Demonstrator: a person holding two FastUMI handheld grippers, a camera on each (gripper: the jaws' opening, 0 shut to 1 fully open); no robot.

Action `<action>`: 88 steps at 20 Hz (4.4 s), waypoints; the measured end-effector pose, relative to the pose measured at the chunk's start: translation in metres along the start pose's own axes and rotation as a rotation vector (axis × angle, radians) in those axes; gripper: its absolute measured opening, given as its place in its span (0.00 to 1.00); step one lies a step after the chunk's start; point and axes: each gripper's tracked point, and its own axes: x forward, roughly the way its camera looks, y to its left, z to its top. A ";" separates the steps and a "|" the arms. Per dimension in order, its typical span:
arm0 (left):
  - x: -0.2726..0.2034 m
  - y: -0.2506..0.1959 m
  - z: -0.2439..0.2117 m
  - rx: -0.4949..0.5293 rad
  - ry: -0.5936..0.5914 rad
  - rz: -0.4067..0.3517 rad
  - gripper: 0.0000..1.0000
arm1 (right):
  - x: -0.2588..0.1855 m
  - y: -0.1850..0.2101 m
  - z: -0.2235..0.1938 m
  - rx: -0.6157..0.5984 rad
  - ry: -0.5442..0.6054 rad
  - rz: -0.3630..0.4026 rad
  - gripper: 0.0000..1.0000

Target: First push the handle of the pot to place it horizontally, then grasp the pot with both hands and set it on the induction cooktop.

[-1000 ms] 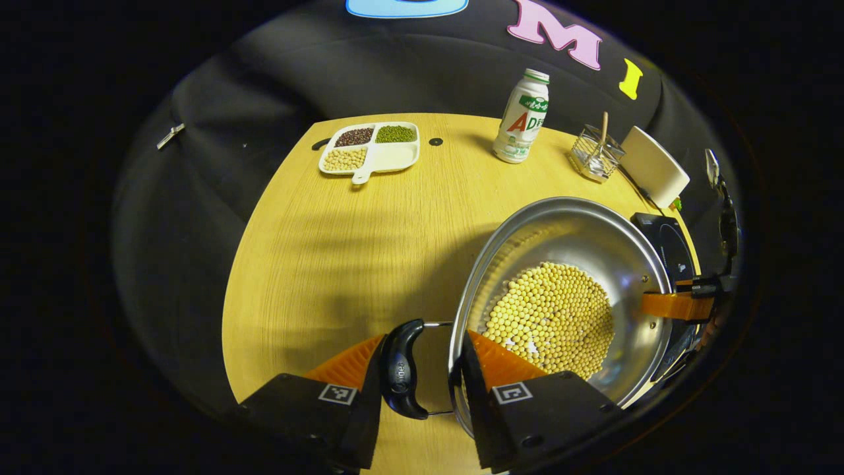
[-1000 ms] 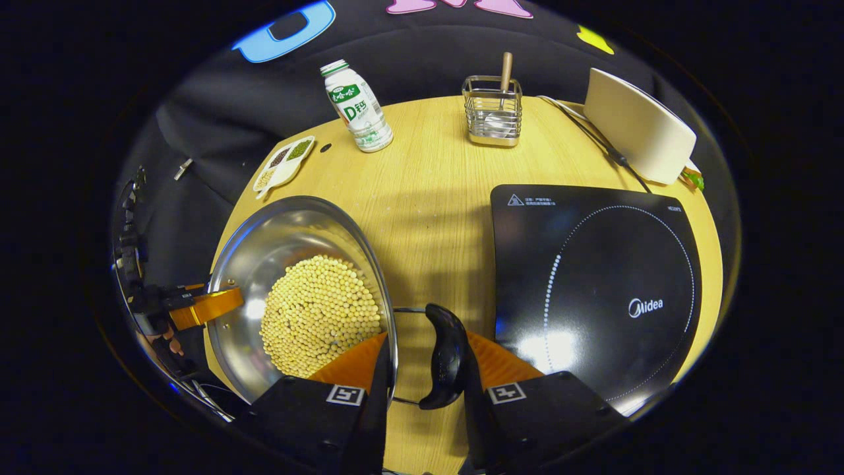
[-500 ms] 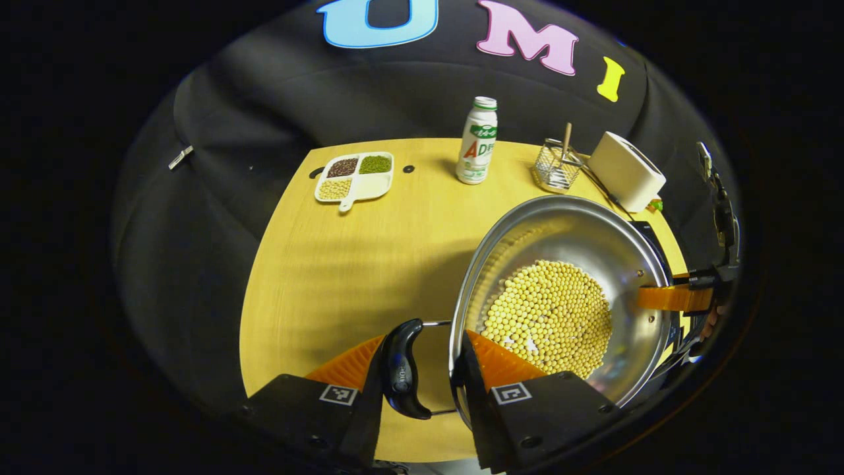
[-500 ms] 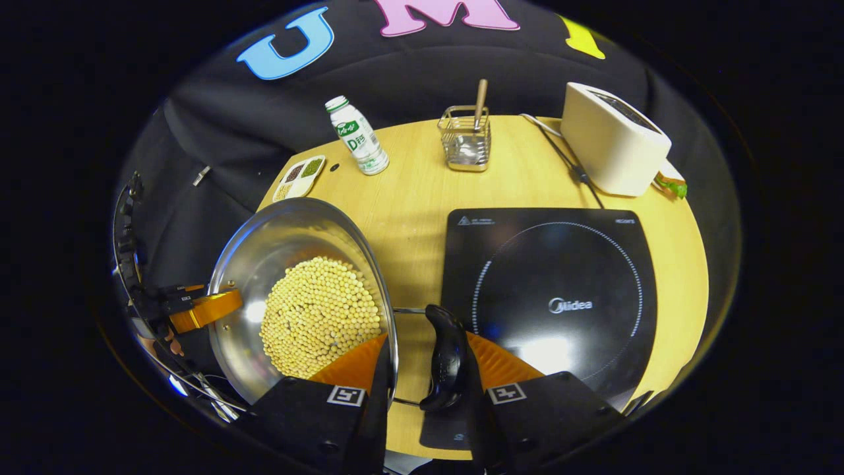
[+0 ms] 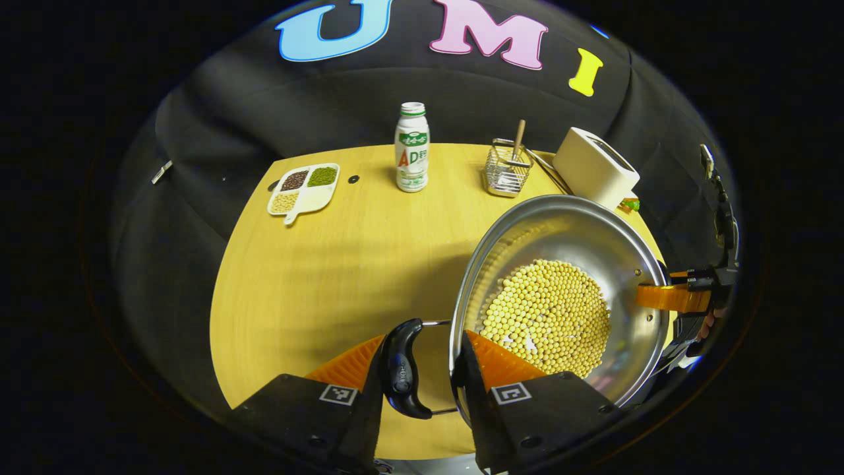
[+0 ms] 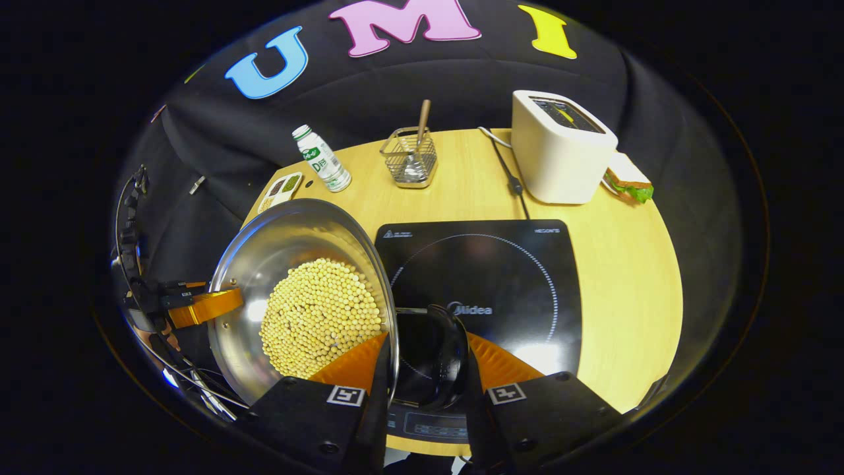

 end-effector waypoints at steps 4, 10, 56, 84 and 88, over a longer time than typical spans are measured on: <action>0.006 -0.038 0.012 0.030 -0.010 -0.002 0.59 | -0.008 -0.037 0.004 0.020 -0.007 -0.013 0.48; 0.021 -0.086 0.018 0.051 -0.003 -0.003 0.59 | -0.007 -0.087 0.004 0.045 -0.002 -0.020 0.53; 0.054 -0.149 0.033 0.085 -0.059 -0.031 0.96 | -0.023 -0.156 0.041 0.036 -0.164 -0.118 0.99; -0.295 -0.090 0.105 -0.019 -1.084 0.019 0.94 | -0.372 -0.013 0.131 -0.202 -1.239 -0.262 0.99; -0.340 -0.068 0.087 -0.020 -1.169 0.088 0.95 | -0.401 0.011 0.121 -0.215 -1.319 -0.248 0.97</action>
